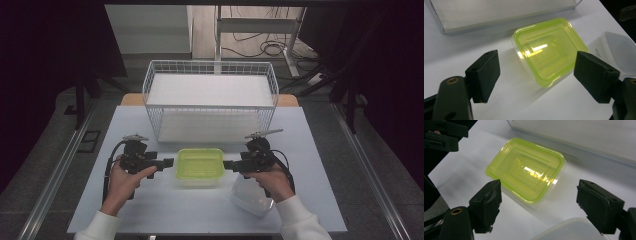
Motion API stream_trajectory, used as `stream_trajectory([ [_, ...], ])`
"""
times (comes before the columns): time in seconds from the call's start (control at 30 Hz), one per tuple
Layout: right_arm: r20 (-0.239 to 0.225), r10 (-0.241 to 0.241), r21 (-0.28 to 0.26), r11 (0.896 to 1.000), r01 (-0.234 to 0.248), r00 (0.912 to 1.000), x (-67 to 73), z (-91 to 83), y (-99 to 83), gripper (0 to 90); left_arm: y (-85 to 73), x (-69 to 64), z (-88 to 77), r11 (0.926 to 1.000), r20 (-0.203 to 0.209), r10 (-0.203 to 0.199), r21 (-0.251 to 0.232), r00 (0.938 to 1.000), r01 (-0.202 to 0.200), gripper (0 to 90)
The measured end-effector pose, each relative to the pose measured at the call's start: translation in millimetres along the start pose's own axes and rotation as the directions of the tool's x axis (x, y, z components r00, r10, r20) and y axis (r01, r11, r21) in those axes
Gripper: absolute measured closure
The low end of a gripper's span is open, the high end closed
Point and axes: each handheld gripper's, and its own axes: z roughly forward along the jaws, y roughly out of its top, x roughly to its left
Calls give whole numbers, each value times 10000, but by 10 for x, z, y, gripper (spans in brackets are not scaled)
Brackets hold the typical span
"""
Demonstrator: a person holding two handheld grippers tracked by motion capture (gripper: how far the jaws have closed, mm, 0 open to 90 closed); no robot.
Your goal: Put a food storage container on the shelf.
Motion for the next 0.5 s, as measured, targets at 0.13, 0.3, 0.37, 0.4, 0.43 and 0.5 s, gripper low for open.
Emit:
stream_trajectory([
  [0.13,-22,61,221,9997,-61,10000,-22,88,119,225,58,72,59,9990,57,-425,158,9991,424,215],
  [0.3,55,402,472,9981,-404,9992,-77,220,191,255,96,118,157,9956,151,-870,353,9961,864,230],
  [0.37,153,541,622,9966,-549,9984,-96,271,197,270,100,111,213,9946,165,-890,551,9959,879,232],
  [0.4,202,588,620,9963,-599,9981,-106,297,197,278,102,111,239,9939,173,-917,631,9956,905,233],
  [0.43,220,657,653,9956,-670,9976,-118,321,199,289,103,117,263,9931,189,-954,701,9953,939,234],
  [0.5,178,846,741,9936,-857,9963,-139,374,200,305,107,133,315,9910,217,-1077,828,9940,1055,238],
])
